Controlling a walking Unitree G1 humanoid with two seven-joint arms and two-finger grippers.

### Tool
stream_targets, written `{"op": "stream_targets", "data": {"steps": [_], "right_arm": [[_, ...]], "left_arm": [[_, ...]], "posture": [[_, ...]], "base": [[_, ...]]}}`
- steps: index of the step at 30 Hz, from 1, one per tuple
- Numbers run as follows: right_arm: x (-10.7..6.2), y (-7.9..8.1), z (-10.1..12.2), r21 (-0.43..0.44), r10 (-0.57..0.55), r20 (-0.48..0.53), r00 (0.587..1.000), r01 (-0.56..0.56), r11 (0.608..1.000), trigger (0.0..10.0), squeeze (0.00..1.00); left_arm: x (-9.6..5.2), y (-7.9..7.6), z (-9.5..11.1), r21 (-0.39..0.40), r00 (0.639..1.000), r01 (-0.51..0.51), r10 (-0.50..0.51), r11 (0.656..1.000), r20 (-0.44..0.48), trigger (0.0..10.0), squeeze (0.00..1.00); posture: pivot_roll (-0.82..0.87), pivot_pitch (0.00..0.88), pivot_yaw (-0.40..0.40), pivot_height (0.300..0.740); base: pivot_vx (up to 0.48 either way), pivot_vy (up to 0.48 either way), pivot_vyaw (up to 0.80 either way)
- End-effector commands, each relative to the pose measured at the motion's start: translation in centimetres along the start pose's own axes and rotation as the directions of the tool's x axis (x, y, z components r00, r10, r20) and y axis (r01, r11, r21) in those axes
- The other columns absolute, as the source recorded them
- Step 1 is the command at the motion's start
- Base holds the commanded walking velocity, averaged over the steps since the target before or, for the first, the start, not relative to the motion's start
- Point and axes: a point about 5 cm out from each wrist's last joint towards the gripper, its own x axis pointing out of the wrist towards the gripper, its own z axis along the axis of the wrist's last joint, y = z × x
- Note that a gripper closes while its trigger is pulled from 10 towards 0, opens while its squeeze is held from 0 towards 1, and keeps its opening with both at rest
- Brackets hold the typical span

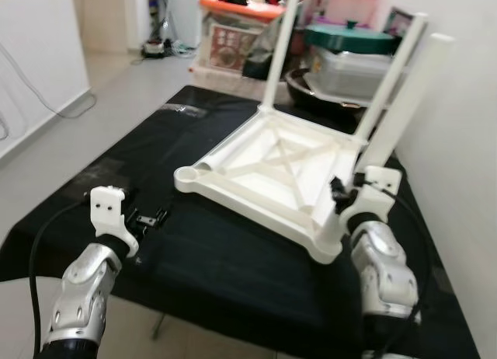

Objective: Building children table

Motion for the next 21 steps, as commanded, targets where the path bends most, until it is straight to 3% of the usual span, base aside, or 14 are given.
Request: {"op": "stream_targets", "data": {"steps": [1, 2, 6, 7, 8, 9, 14, 15, 16, 17, 18, 19, 20, 21], "right_arm": [[-0.5, 1.2, -2.0, -0.019, 0.094, -0.11, 0.989, -0.097, 0.995, 10.0, 0.0], [-0.4, 2.0, -1.2, -0.018, 0.147, -0.051, 0.988, -0.148, 0.989, 10.0, 1.0], [0.0, 2.2, -0.3, -0.007, 0.185, -0.001, 0.983, -0.185, 0.983, 10.0, 1.0], [0.7, 2.2, 0.9, 0.009, 0.25, 0.044, 0.967, -0.251, 0.968, 10.0, 1.0], [1.1, 2.3, 2.6, -0.003, 0.33, 0.094, 0.939, -0.331, 0.944, 10.0, 0.15], [1.3, 2.2, 4.0, -0.014, 0.397, 0.127, 0.909, -0.398, 0.917, 10.0, 0.0], [1.3, 2.1, 5.4, -0.059, 0.465, 0.161, 0.87, -0.462, 0.885, 10.0, 0.0], [0.6, 2.5, 6.4, -0.094, 0.636, 0.154, 0.756, -0.63, 0.771, 10.0, 0.0], [0.6, 2.5, 6.4, -0.094, 0.636, 0.154, 0.756, -0.63, 0.771, 10.0, 0.0], [-1.0, 3.3, 6.3, -0.151, 0.823, 0.094, 0.561, -0.809, 0.569, 10.0, 0.0], [-1.0, 3.3, 6.3, -0.151, 0.823, 0.094, 0.561, -0.809, 0.569, 10.0, 0.0], [-2.5, 3.9, 5.3, -0.171, 0.931, 0.004, 0.365, -0.917, 0.36, 10.0, 0.0], [-2.5, 3.9, 5.3, -0.171, 0.931, 0.004, 0.365, -0.917, 0.36, 10.0, 0.0], [-3.5, 4.2, 4.4, -0.161, 0.971, -0.056, 0.233, -0.962, 0.222, 10.0, 0.0]], "left_arm": [[0.0, -0.2, 0.1, -0.008, 1.0, 0.012, -0.012, 1.0, 0.005, 10.0, 0.0], [0.1, -0.2, 0.1, -0.008, 1.0, 0.013, -0.013, 1.0, 0.005, 10.0, 0.0], [0.1, -0.2, 0.1, -0.007, 1.0, 0.014, -0.014, 1.0, 0.006, 10.0, 0.0], [0.1, -0.3, 0.1, -0.008, 1.0, 0.013, -0.013, 1.0, 0.007, 10.0, 0.0], [0.2, -0.3, 0.1, -0.008, 1.0, 0.012, -0.012, 1.0, 0.009, 10.0, 0.0], [0.2, -0.3, 0.1, -0.009, 1.0, 0.012, -0.012, 1.0, 0.01, 10.0, 0.0], [0.2, -0.3, 0.1, -0.01, 1.0, 0.011, -0.011, 1.0, 0.011, 10.0, 0.0], [0.2, -0.3, 0.1, -0.011, 1.0, 0.011, -0.011, 1.0, 0.013, 10.0, 0.0], [0.2, -0.3, 0.1, -0.011, 1.0, 0.011, -0.011, 1.0, 0.013, 10.0, 0.0], [0.3, -0.4, 0.1, -0.013, 1.0, 0.011, -0.011, 1.0, 0.015, 10.0, 0.0], [0.3, -0.4, 0.1, -0.013, 1.0, 0.011, -0.011, 1.0, 0.015, 10.0, 0.0], [0.3, -0.4, 0.1, -0.015, 1.0, 0.012, -0.012, 1.0, 0.017, 10.0, 0.0], [0.3, -0.4, 0.1, -0.015, 1.0, 0.012, -0.012, 1.0, 0.017, 10.0, 0.0], [0.4, -0.4, 0.0, -0.016, 1.0, 0.013, -0.012, 1.0, 0.017, 10.0, 0.0]], "posture": [[0.07, 0.0, -0.138, 0.74], [0.07, 0.0, -0.137, 0.74], [0.07, 0.0, -0.141, 0.74], [0.07, 0.0, -0.145, 0.74], [0.07, 0.0, -0.146, 0.74], [0.07, 0.0, -0.146, 0.74], [0.07, 0.0, -0.151, 0.74], [0.07, 0.0, -0.153, 0.74], [0.07, 0.0, -0.153, 0.74], [0.07, 0.0, -0.156, 0.74], [0.07, 0.0, -0.156, 0.74], [0.08, 0.0, -0.16, 0.74], [0.08, 0.0, -0.16, 0.74], [0.08, 0.0, -0.162, 0.74]], "base": [[0.0, 0.0, 0.0], [0.0, 0.0, 0.0], [0.0, 0.0, 0.0], [0.0, 0.0, 0.0], [0.0, 0.0, 0.0], [0.0, 0.0, 0.0], [0.0, 0.0, 0.0], [0.0, 0.0, 0.0], [0.0, 0.0, 0.0], [0.0, 0.0, 0.0], [0.0, 0.0, 0.0], [0.0, 0.0, 0.0], [0.0, 0.0, 0.0], [0.0, 0.0, 0.0]]}}
